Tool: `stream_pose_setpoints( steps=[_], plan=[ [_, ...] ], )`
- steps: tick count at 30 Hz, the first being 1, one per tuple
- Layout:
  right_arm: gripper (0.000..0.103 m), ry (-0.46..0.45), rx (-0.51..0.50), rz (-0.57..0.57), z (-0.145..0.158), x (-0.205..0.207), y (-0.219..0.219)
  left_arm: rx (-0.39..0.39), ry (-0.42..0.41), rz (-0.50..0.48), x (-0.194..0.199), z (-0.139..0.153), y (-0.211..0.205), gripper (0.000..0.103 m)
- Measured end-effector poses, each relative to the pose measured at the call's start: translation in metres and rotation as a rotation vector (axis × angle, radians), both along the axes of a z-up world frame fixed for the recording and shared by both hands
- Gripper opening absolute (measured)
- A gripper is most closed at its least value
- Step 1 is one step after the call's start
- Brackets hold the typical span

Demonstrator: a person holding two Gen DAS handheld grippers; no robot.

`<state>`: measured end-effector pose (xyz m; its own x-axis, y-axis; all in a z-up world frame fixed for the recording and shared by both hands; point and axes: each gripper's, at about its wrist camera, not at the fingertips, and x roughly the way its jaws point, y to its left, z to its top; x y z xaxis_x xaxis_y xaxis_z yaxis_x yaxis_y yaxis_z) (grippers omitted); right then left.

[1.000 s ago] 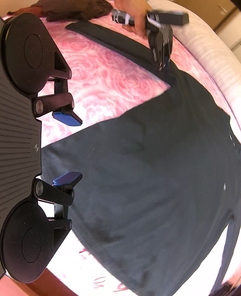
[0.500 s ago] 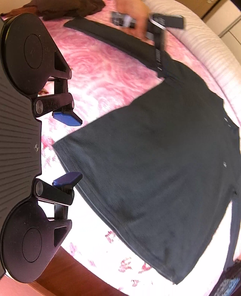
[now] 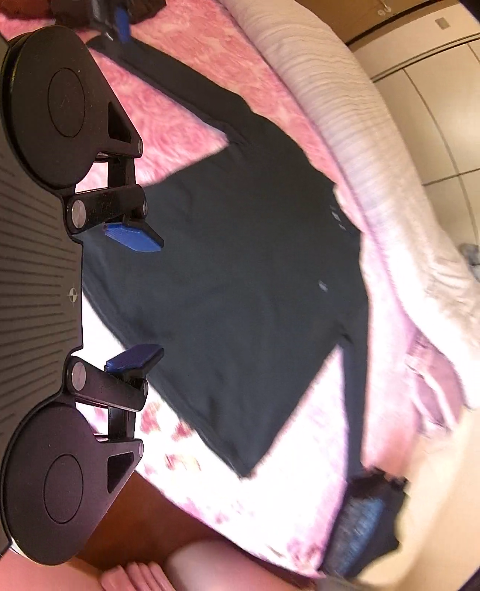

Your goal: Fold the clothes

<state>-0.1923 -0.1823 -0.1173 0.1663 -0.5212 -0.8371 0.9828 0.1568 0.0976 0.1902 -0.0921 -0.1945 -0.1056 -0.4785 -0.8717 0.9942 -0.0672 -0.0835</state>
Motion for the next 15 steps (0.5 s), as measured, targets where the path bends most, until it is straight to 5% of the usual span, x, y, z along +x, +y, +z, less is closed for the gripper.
stream_pose_setpoints(
  steps=[7,15],
  plan=[
    [0.079,0.061,-0.053,-0.002,0.043,-0.05,0.051,-0.138,-0.023,0.024,-0.036,0.069,0.034,0.086],
    [0.081,0.148,-0.066,0.01,0.06,-0.067,0.099,-0.164,-0.009,0.019,-0.051,0.093,0.057,0.089]
  ],
)
